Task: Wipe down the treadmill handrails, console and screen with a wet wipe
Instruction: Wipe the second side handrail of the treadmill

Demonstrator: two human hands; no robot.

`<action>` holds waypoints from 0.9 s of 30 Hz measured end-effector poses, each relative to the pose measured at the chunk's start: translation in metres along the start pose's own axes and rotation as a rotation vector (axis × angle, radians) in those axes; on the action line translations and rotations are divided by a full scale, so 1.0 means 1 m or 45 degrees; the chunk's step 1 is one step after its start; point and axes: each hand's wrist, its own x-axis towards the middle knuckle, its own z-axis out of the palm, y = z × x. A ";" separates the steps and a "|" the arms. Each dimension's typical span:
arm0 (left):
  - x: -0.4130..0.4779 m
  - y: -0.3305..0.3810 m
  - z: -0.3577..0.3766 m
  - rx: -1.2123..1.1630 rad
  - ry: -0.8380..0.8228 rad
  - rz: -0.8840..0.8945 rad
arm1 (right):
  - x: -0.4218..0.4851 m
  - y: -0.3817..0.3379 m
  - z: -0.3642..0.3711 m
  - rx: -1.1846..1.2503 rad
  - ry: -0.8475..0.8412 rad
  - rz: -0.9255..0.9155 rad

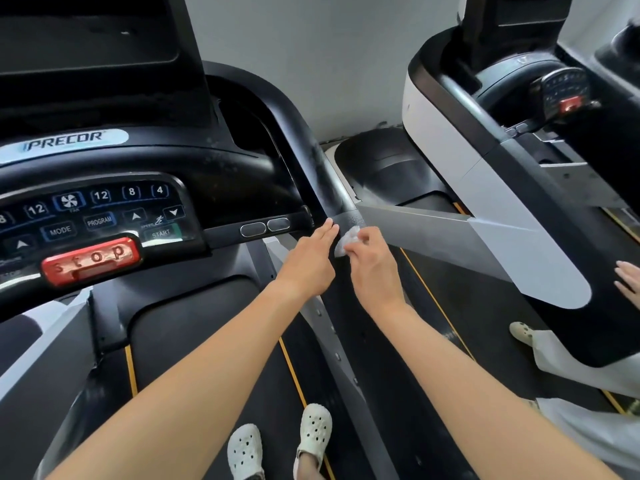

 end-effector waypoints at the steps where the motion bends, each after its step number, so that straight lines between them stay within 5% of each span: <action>1: 0.000 -0.002 0.000 0.005 0.008 0.016 | -0.009 0.002 -0.001 -0.036 -0.029 -0.044; 6: 0.002 -0.017 0.002 0.058 0.057 0.127 | -0.022 0.020 -0.002 -0.182 -0.109 -0.281; 12: 0.003 -0.032 -0.004 0.165 0.079 0.263 | 0.023 0.003 0.011 -0.205 0.037 -0.082; 20: 0.005 -0.044 -0.006 0.221 0.102 0.365 | -0.012 0.026 0.013 -0.356 -0.381 -0.566; 27: 0.006 -0.048 -0.009 0.164 0.097 0.376 | 0.010 0.003 0.018 -0.257 -0.118 -0.436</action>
